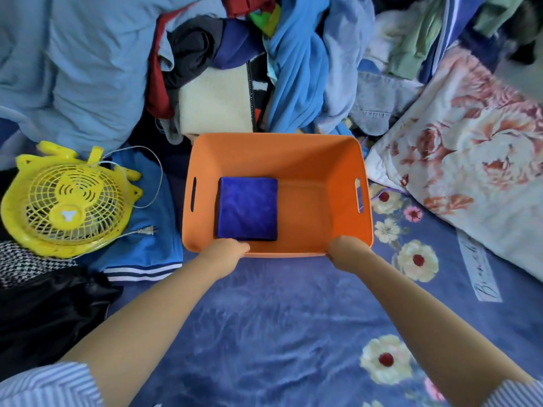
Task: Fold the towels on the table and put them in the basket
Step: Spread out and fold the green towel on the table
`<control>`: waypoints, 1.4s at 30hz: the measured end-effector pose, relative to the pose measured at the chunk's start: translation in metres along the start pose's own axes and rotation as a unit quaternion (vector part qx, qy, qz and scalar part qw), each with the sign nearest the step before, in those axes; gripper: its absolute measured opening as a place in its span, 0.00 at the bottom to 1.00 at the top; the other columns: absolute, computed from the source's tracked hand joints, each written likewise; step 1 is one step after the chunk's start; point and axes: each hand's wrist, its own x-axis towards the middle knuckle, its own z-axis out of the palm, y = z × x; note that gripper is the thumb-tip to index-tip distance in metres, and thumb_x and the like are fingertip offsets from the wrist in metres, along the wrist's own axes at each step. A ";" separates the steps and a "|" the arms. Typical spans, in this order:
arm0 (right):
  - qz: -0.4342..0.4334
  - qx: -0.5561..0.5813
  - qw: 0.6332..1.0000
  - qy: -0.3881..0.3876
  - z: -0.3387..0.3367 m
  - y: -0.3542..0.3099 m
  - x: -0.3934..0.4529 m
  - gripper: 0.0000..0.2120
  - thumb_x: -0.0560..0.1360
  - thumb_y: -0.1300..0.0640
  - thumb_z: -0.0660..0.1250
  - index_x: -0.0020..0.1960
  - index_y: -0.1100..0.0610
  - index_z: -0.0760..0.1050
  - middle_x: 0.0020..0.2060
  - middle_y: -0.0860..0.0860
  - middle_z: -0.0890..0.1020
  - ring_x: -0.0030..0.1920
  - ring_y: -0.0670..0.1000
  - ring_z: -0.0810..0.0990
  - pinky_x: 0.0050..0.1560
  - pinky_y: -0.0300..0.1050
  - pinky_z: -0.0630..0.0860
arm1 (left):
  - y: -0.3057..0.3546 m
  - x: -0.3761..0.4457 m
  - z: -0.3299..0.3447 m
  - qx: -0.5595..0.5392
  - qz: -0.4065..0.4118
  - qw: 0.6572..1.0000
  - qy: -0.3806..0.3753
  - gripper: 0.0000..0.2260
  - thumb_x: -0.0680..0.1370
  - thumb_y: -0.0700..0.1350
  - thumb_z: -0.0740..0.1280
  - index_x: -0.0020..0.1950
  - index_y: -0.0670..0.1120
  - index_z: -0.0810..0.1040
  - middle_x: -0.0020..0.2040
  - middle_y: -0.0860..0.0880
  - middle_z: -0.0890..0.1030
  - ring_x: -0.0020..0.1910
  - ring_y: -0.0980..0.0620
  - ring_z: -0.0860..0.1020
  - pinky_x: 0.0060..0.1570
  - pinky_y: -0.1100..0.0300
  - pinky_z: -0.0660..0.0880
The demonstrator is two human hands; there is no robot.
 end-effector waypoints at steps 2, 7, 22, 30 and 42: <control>0.018 0.016 1.000 0.013 -0.002 -0.002 -0.007 0.14 0.79 0.61 0.54 0.61 0.62 0.73 0.60 0.58 0.77 0.60 0.59 0.76 0.54 0.49 0.74 | 0.003 -0.007 -0.001 0.029 -0.013 0.999 0.002 0.05 0.80 0.39 0.54 0.49 0.45 0.69 0.38 0.49 0.69 0.44 0.49 0.69 0.28 0.63 0.56; 0.011 0.087 0.994 0.062 -0.023 0.001 -0.038 0.13 0.78 0.62 0.55 0.60 0.62 0.73 0.58 0.59 0.77 0.59 0.59 0.75 0.56 0.50 0.73 | 0.020 -0.029 -0.022 0.071 -0.044 0.996 0.044 0.12 0.81 0.44 0.55 0.64 0.42 0.67 0.60 0.44 0.74 0.60 0.45 0.72 0.48 0.55 0.70; 0.036 0.165 0.932 0.320 -0.038 -0.008 -0.291 0.16 0.78 0.61 0.55 0.64 0.59 0.70 0.61 0.58 0.74 0.59 0.58 0.74 0.58 0.54 0.73 | 0.163 -0.209 -0.105 0.149 0.044 0.960 0.233 0.15 0.81 0.44 0.55 0.66 0.43 0.70 0.65 0.42 0.72 0.65 0.42 0.69 0.60 0.51 0.69; 0.258 0.226 0.855 0.390 0.090 0.005 -0.486 0.19 0.77 0.57 0.58 0.68 0.55 0.67 0.65 0.55 0.72 0.64 0.56 0.71 0.62 0.50 0.70 | 0.325 -0.310 -0.061 0.250 0.235 0.902 0.263 0.13 0.79 0.40 0.56 0.62 0.41 0.71 0.63 0.40 0.72 0.64 0.40 0.68 0.57 0.50 0.70; 0.556 0.342 0.688 0.317 0.392 -0.042 -0.760 0.18 0.78 0.57 0.57 0.68 0.55 0.67 0.64 0.56 0.73 0.63 0.57 0.71 0.60 0.47 0.70 | 0.615 -0.497 0.165 0.332 0.560 0.725 0.223 0.16 0.80 0.45 0.57 0.66 0.46 0.70 0.64 0.42 0.73 0.64 0.42 0.69 0.58 0.50 0.70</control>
